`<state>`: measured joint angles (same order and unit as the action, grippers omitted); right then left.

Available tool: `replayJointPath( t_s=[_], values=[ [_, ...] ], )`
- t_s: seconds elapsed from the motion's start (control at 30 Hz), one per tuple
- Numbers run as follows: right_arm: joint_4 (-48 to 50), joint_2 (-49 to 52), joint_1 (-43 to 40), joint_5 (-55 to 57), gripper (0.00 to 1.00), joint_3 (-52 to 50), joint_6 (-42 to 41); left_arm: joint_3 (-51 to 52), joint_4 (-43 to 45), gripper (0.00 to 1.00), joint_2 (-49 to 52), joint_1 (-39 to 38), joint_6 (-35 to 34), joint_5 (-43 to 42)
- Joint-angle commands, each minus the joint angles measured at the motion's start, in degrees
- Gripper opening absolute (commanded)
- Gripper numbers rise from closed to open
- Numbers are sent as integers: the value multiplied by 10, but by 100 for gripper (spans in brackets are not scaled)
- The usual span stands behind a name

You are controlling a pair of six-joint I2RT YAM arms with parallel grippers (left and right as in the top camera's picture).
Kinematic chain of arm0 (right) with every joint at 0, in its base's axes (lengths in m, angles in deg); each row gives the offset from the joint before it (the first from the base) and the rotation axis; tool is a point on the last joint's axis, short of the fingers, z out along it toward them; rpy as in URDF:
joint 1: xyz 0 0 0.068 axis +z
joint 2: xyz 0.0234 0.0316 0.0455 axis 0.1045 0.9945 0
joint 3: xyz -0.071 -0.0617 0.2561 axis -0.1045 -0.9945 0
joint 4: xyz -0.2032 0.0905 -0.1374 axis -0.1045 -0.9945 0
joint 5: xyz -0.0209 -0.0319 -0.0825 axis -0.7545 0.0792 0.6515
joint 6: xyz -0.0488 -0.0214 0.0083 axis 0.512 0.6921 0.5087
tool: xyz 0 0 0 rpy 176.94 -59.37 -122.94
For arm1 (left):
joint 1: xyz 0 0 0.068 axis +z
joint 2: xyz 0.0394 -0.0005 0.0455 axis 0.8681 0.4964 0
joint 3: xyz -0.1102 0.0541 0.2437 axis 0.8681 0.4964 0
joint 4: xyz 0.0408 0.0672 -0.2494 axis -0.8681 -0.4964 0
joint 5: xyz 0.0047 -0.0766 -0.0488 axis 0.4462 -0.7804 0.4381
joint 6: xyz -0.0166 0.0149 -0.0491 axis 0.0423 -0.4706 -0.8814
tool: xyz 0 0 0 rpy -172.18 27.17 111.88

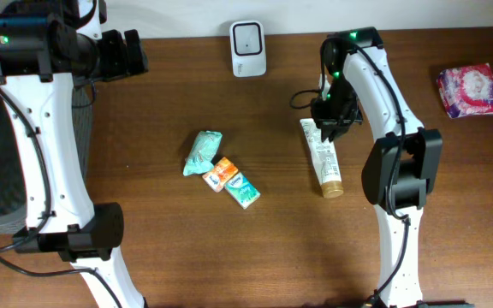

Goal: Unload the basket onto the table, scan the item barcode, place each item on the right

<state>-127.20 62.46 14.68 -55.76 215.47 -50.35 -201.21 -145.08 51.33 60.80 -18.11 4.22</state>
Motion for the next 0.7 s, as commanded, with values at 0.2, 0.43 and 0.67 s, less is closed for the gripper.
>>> replayJointPath(
  t_s=[0.2, 0.43, 0.67],
  values=[
    [126, 7, 19, -28, 4, -151, -20, -7, 0, 99, -15, 0, 3, -6],
    [255, 7, 33, -101, 4, -148, -119, -7, 0, 99, -15, 0, 3, -6],
    [91, 6, -40, -102, 61, 30, 0, -7, 0, 99, -15, 0, 3, -6]
  ],
)
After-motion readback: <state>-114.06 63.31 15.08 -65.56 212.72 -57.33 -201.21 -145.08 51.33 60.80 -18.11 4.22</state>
